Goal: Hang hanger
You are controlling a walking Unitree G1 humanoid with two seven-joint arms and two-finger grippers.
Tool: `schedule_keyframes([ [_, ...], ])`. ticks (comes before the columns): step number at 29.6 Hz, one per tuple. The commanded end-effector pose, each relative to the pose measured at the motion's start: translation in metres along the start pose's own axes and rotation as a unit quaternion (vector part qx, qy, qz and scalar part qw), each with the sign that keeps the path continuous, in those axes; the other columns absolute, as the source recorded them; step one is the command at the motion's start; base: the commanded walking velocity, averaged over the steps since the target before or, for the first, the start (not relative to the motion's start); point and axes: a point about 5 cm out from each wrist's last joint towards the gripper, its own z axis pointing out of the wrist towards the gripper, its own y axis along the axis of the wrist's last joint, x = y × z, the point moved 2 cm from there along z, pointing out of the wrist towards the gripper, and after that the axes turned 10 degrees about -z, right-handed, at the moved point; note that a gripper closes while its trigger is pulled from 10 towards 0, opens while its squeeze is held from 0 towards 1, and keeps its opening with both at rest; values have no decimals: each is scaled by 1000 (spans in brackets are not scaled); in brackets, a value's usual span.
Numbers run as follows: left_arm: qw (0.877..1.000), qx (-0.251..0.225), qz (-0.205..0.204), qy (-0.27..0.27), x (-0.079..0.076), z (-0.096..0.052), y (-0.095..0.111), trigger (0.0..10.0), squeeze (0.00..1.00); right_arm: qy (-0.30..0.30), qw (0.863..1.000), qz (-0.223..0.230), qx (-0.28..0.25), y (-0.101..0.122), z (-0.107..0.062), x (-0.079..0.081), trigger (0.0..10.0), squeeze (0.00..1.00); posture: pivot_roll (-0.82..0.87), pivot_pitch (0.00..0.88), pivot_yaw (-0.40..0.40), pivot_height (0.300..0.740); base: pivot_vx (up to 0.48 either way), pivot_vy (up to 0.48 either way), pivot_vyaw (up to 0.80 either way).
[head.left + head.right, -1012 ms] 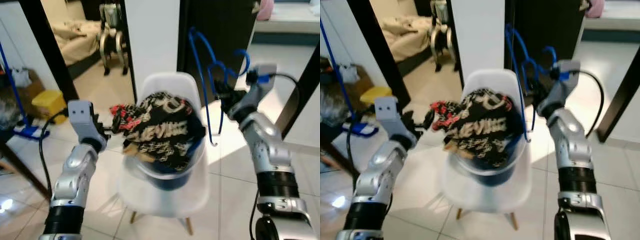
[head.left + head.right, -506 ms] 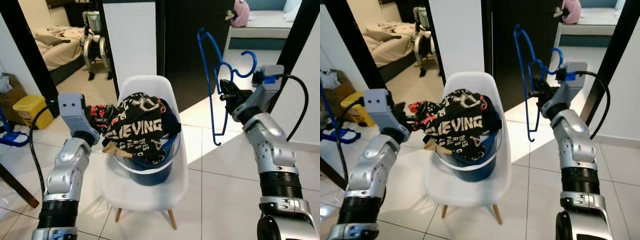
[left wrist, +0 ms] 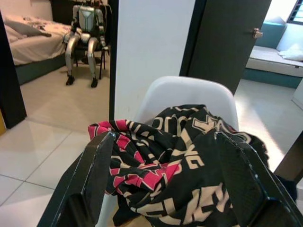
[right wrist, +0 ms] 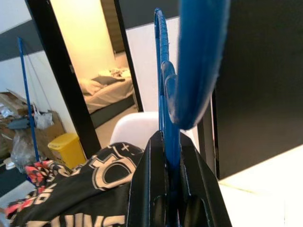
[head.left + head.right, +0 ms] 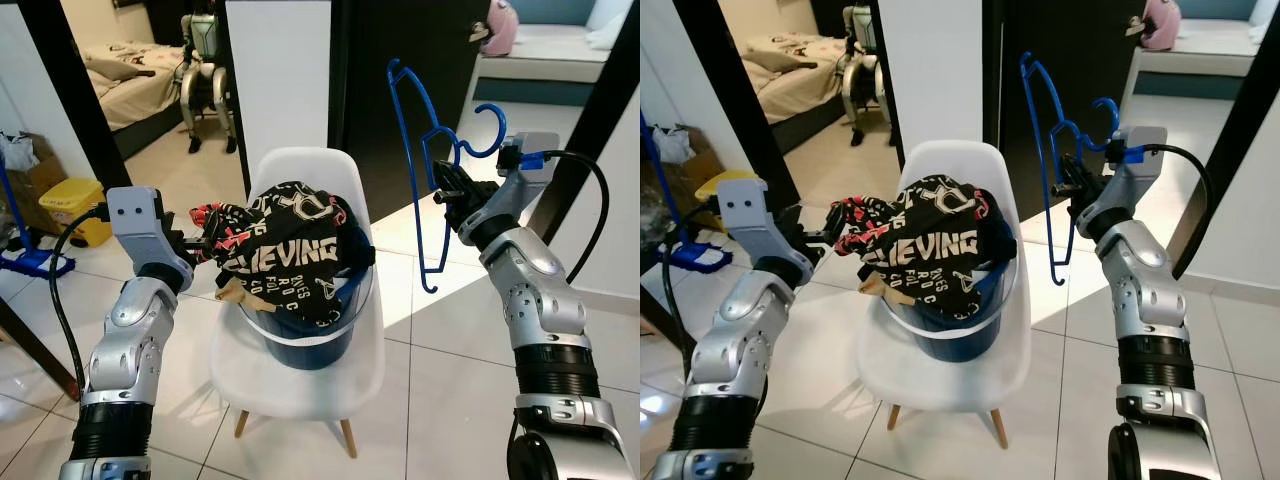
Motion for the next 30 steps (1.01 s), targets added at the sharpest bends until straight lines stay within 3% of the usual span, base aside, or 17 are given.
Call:
schedule_keyframes([
  [1, 1000, -10, -6, -2, -1, -2, 3, 10000, 0, 12, 1000, 0, -7, 4, 2, 6, 10000, 0, -39, 0, 13, 740, 0, 0, 0],
  [10, 1000, -3, -12, -16, -7, -1, 2, 10000, 0, 14, 1000, 0, -8, 4, 3, 7, 10000, 0, -38, 0, 13, 740, 0, -310, 0],
  [15, 1000, -13, -12, -4, -5, 0, 5, 10000, 0, 14, 1000, 0, -9, 5, 3, 7, 10000, 0, -38, 0, 13, 740, 0, 0, 0],
  [24, 999, -50, 10, 12, 6, 4, 30, 10000, 0, 17, 1000, 0, -8, 4, 2, 7, 10000, 0, -33, 0, 13, 740, 0, 0, 0],
  [30, 998, -39, 36, 45, 21, -2, 24, 10000, 0, 3, 1000, -20, 18, -6, 0, 0, 10000, 0, -33, 0, 15, 740, 191, 0, 0],
])
